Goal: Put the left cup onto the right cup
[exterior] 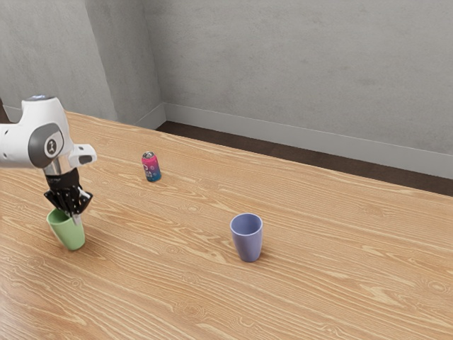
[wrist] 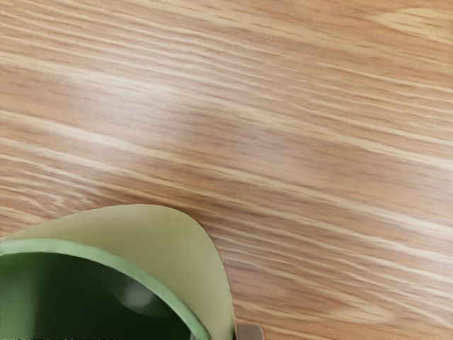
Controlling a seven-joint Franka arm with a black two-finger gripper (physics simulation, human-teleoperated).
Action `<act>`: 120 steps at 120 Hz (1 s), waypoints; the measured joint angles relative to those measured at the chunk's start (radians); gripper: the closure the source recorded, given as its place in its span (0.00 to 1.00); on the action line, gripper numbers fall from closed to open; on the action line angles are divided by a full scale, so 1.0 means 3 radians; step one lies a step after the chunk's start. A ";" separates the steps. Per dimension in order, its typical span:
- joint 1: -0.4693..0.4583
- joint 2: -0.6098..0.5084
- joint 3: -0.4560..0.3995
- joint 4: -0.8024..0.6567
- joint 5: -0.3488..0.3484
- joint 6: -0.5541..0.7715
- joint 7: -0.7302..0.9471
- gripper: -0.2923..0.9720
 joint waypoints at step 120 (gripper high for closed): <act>-0.0731 0.0177 -0.1154 0.1355 0.0073 -0.0867 -0.0217 0.85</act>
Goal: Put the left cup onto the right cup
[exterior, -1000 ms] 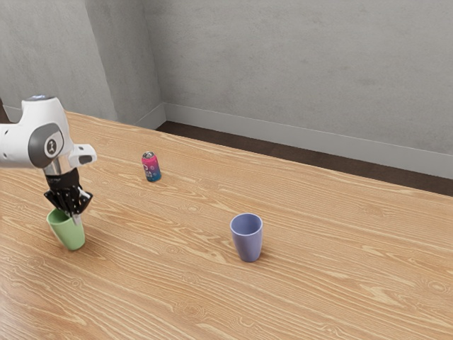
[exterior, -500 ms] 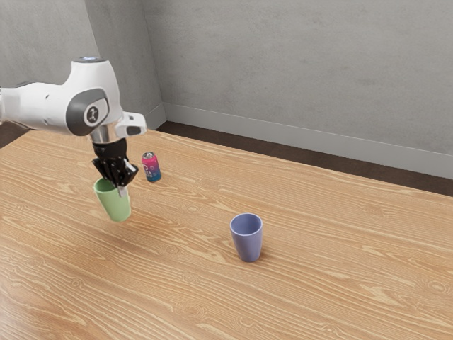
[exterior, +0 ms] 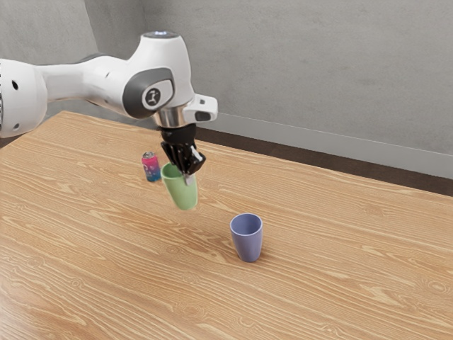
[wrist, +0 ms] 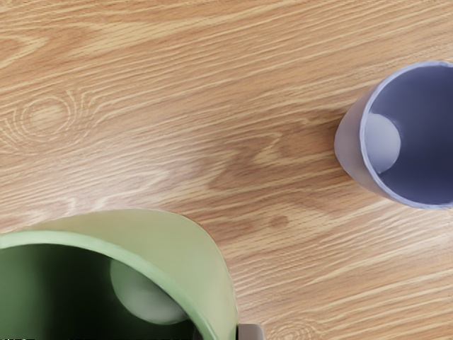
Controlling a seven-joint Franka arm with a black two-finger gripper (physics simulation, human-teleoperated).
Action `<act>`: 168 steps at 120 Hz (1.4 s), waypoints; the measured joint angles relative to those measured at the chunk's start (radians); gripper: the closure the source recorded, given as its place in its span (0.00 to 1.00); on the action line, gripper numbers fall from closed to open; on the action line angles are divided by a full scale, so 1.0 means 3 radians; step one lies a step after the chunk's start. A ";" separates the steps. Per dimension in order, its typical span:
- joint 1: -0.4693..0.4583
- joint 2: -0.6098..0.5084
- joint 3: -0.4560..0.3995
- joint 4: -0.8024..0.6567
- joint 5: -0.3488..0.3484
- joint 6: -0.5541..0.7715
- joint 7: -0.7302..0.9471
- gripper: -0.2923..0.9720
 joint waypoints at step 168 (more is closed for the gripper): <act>-0.0641 0.0997 -0.0237 0.1074 0.0344 -0.0333 -0.0465 0.85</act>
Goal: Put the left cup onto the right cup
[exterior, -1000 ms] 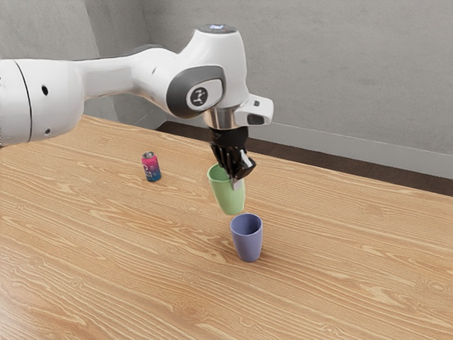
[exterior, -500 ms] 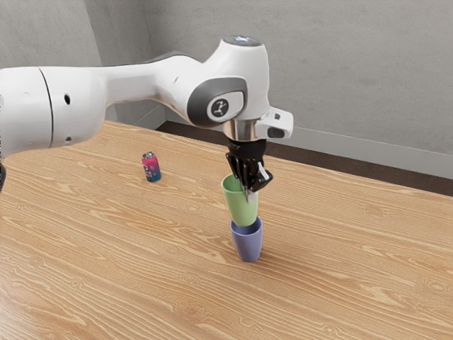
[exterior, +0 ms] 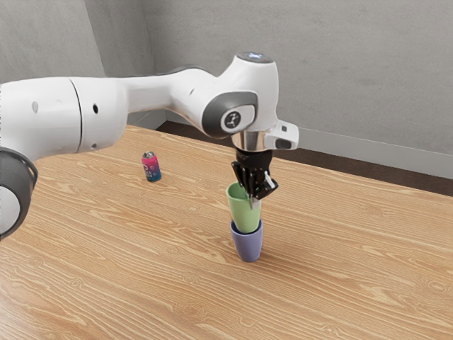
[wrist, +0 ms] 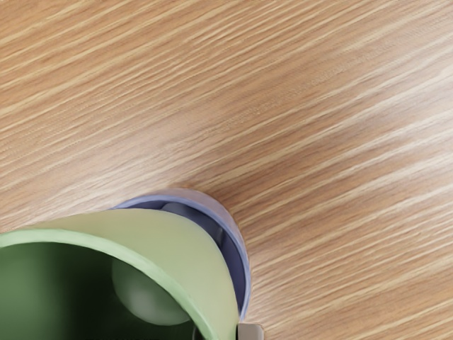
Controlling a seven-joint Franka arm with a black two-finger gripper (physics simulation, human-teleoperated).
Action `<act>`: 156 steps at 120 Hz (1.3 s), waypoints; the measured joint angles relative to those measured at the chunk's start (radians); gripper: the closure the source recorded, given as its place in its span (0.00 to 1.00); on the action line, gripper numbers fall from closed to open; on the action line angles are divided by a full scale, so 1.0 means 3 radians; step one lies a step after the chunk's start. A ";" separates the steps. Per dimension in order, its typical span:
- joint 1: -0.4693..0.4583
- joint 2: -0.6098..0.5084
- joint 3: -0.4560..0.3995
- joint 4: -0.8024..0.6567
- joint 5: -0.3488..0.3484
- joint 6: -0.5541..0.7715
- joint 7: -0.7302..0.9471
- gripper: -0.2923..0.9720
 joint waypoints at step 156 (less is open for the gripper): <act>-0.0317 -0.1405 0.1005 -0.0386 -0.0103 -0.0844 -0.0157 0.24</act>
